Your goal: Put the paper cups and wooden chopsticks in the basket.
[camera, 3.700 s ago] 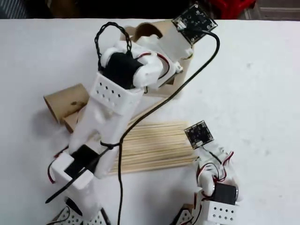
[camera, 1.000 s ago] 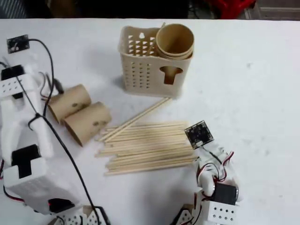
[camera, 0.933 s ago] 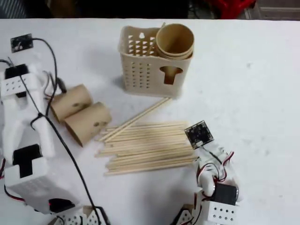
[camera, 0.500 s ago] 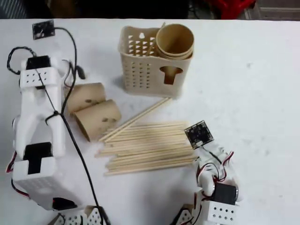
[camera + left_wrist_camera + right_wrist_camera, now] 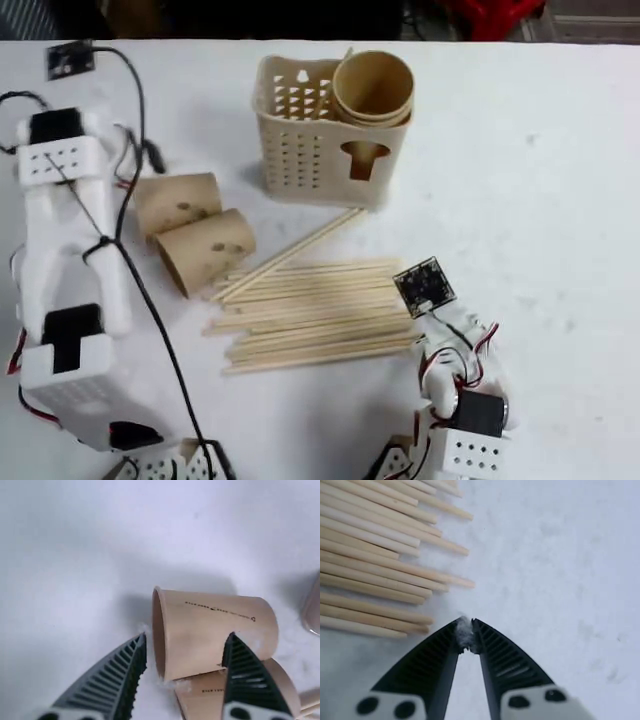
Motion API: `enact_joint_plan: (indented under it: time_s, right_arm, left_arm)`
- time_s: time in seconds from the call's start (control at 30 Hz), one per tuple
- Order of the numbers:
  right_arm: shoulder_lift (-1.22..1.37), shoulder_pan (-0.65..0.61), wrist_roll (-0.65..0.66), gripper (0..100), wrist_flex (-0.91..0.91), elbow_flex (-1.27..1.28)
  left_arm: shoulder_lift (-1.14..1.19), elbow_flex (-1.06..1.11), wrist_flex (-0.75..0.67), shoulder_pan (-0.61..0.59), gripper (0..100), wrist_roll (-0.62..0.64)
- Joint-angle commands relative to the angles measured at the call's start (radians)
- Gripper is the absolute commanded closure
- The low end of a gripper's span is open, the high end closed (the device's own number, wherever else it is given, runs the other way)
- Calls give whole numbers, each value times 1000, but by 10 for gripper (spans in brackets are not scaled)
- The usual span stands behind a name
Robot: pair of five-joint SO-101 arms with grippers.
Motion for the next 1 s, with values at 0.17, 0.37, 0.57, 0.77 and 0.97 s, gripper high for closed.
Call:
enact_joint_plan:
  time_s: [0.17, 0.37, 0.57, 0.77, 0.97]
  right_arm:
    - [-5, -10, 11, 981, 5, 8]
    - [-5, -10, 11, 981, 5, 8]
    - [-5, -10, 11, 981, 5, 8]
    - [-5, -10, 11, 981, 4, 8]
    - [-5, -10, 11, 981, 4, 8]
  left_arm:
    - [140, -20, -46, -24, 748, -69]
    - [277, -74, -57, 5, 748, -77]
    - [288, -242, 78, 68, 748, -74]
    - [294, -354, 187, 177, 748, -74]
    - [286, -361, 241, 294, 748, -80]
